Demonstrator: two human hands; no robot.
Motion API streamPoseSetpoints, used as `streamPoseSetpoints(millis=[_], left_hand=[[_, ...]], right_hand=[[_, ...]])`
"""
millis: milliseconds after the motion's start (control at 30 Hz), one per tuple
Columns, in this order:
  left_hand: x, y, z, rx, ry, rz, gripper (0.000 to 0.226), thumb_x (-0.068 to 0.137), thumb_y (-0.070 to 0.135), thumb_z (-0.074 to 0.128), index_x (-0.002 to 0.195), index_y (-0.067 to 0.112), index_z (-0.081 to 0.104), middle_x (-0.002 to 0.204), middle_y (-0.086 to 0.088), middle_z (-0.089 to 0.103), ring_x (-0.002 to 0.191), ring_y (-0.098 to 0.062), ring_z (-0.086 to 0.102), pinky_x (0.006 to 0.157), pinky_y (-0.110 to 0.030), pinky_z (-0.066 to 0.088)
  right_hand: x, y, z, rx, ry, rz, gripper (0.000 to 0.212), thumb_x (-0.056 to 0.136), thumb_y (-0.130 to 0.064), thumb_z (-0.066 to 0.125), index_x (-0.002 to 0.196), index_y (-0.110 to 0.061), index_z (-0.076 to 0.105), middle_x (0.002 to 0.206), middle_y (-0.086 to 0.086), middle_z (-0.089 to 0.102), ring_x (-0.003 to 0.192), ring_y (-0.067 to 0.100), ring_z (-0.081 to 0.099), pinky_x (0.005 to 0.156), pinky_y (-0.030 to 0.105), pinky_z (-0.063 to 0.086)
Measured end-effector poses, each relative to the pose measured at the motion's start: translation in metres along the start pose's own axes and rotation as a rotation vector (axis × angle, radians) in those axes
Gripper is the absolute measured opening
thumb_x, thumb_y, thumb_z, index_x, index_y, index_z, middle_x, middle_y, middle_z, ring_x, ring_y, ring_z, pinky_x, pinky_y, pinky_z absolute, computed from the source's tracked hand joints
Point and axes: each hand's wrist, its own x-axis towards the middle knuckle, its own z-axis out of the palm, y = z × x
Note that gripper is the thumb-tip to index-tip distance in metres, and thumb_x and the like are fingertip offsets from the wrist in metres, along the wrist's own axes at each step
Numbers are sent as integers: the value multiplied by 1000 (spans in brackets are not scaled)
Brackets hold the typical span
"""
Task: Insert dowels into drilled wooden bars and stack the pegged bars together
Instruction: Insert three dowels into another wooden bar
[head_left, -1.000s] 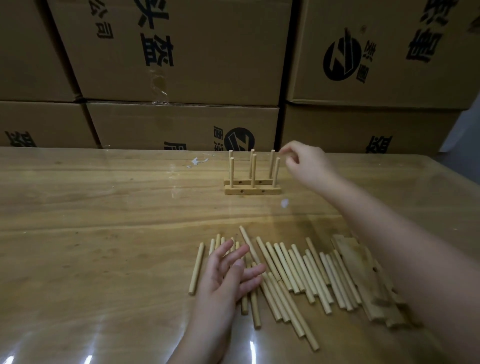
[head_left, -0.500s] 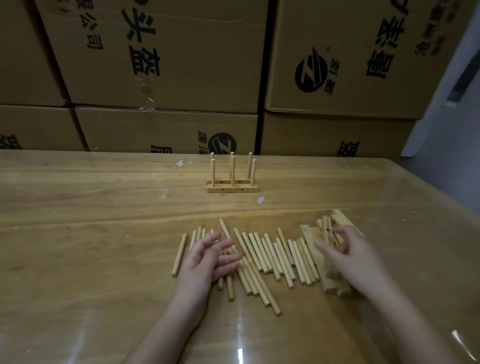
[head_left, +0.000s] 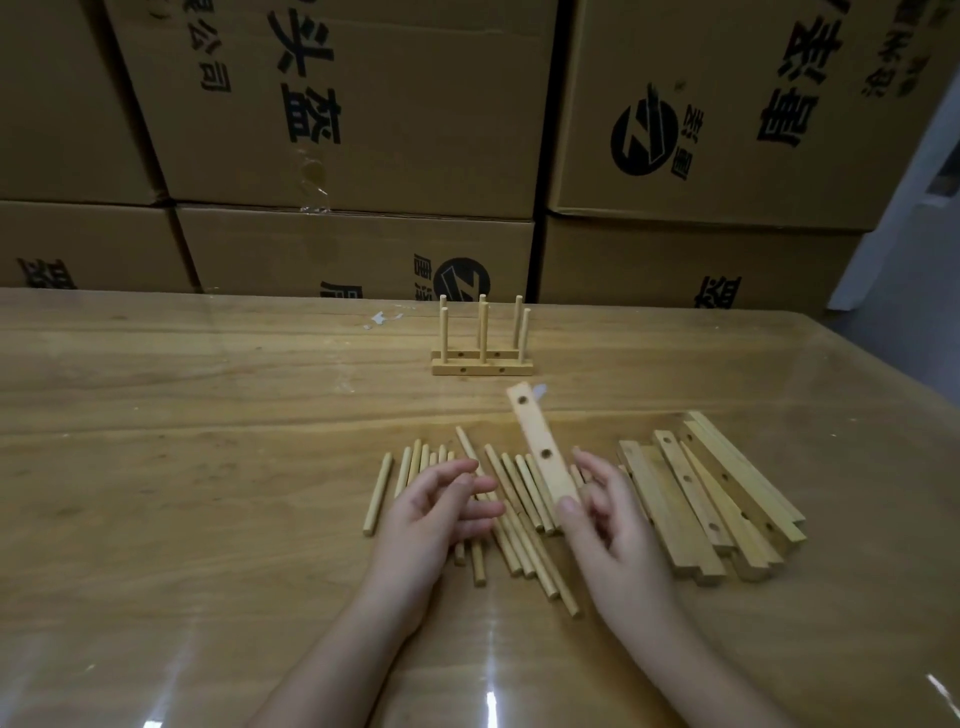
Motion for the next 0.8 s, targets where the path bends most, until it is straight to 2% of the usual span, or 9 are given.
streamPoseSetpoints(millis=[67,100,233,300,400,533,600,700,800], left_hand=[[0,0,1,6,-22,12,31,85,23,58,114,13,61,99,-6,74,84,-22,72,65,-22,55],[-1,0,1,7,-38,17,35,82,26,60,115,14,61,100,-6,74,84,-22,72,65,-22,55],[-2,-1,2,18,-100,40,36,79,28,59,111,14,65,101,-10,73,84,-22,71,69,-26,56],[-3,0,1,17,-107,40,30,79,28,59,105,17,70,100,-11,73,84,-22,70,70,-27,56],[-4,1,-1,8,-127,19,22,81,26,64,100,23,74,97,-11,74,86,-22,71,67,-23,54],[-6,1,-1,45,-150,33,29,76,31,68,104,23,71,96,-8,74,81,-19,70,67,-22,54],[-7,1,-1,65,-159,44,24,79,30,72,101,21,72,96,-7,73,78,-19,68,68,-26,56],[-5,1,-2,67,-169,41,24,79,26,68,102,23,72,99,-11,71,86,-25,68,75,-34,57],[-3,4,-4,-29,-165,34,29,78,27,68,107,26,72,100,-9,71,90,-22,69,72,-30,56]], right_hand=[[-7,0,8,95,-89,-84,35,89,-41,53,122,-47,43,71,-11,52,61,5,50,57,22,44],[-10,1,10,147,-136,-94,34,89,-38,54,121,-47,44,72,-8,52,64,8,52,61,26,45],[-9,-2,15,322,-283,-67,32,89,-25,56,119,-34,48,80,9,62,68,17,58,63,26,49],[-7,-4,14,360,-274,-40,33,85,-27,56,117,-28,48,78,12,63,66,16,59,63,24,49],[-4,-5,13,414,-255,40,37,79,-28,56,115,-24,48,75,5,67,64,13,61,61,20,49],[0,-4,14,420,-299,118,40,77,-31,59,115,-25,47,86,6,70,73,16,67,65,21,51],[0,-3,13,390,-328,101,38,78,-31,59,114,-24,48,89,5,71,79,17,68,70,21,52],[-2,-2,11,325,-320,60,34,82,-33,56,115,-26,52,92,-2,71,85,13,68,74,21,52],[-3,-1,11,286,-257,31,30,84,-34,54,113,-28,55,94,-7,69,86,9,66,73,21,52]])
